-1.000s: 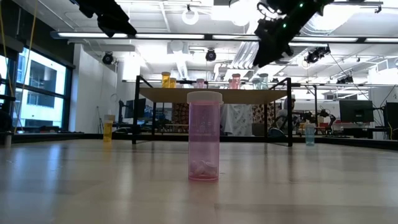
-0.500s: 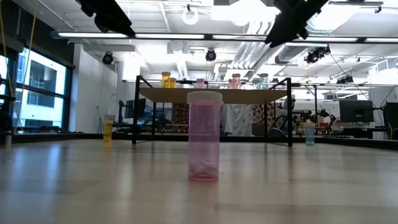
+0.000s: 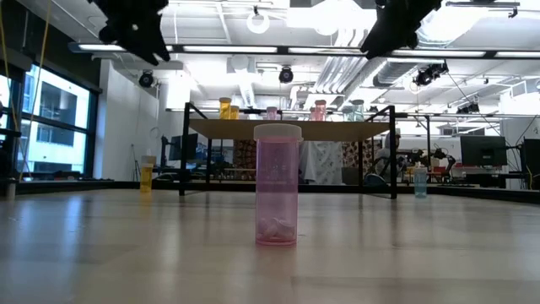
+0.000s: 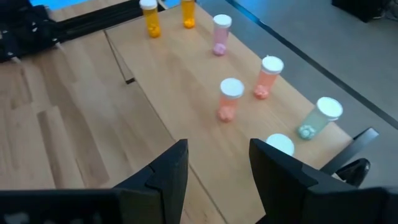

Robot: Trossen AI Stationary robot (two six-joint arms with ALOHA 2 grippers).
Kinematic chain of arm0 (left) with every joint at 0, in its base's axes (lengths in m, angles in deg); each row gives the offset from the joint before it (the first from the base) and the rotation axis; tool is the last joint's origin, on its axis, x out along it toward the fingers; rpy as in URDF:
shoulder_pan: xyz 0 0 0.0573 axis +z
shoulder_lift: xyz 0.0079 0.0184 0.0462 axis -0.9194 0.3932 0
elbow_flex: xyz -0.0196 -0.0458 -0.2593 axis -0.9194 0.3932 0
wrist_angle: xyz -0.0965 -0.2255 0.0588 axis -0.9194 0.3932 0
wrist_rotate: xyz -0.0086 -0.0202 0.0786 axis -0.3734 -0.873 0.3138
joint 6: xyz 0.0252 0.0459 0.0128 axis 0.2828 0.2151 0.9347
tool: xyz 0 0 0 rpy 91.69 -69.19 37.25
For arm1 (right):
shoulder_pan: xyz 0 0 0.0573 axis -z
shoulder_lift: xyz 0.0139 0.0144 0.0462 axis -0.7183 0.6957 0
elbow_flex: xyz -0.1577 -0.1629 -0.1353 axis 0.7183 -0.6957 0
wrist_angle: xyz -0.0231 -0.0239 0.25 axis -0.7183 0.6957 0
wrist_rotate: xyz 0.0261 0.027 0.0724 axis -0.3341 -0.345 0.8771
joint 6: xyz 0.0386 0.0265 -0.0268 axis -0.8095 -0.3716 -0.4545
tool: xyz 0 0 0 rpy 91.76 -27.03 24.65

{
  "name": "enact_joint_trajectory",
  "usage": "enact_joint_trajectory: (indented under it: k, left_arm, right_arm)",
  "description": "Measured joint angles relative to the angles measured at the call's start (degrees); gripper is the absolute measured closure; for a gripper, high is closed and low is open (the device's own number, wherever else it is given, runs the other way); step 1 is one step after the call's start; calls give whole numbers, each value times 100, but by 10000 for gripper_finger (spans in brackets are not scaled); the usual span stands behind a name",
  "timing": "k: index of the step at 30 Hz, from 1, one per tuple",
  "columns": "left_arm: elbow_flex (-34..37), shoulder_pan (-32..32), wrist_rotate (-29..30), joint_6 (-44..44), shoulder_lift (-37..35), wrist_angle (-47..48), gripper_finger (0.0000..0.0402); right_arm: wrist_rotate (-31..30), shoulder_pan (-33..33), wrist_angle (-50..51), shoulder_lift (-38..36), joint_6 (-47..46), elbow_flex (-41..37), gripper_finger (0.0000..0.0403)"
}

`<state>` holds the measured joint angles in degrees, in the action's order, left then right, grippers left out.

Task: Pick and place medicine bottles onto shelf by color
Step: Put the orange pill bottle on the shelf aligned with the other orange pill bottles

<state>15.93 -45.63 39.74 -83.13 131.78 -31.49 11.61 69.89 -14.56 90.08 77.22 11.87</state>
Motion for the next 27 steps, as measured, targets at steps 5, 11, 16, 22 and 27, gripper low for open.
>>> enact_joint_trajectory:
  k: [5, 11, 16, 22, 27]
  left_arm:
    - [2, 460, 21, -566, 183, 281, 179]
    - [7, 838, -51, -486, 649, 429, 179]
    - [7, 1273, -244, 139, 988, 431, 179]
    - [7, 1980, -922, 1201, 1292, 469, 179]
    - [7, 2435, -1491, 2080, 1600, 471, 179]
  right_arm:
    - [-38, -126, 2, 0, 0, 0, 240]
    - [-179, -211, 50, 0, 0, -1, 240]
    - [-180, -213, 61, 0, -22, -1, 240]
    - [-187, -216, 61, 2, -214, -1, 240]
    - [-187, -217, 59, 2, -258, -3, 240]
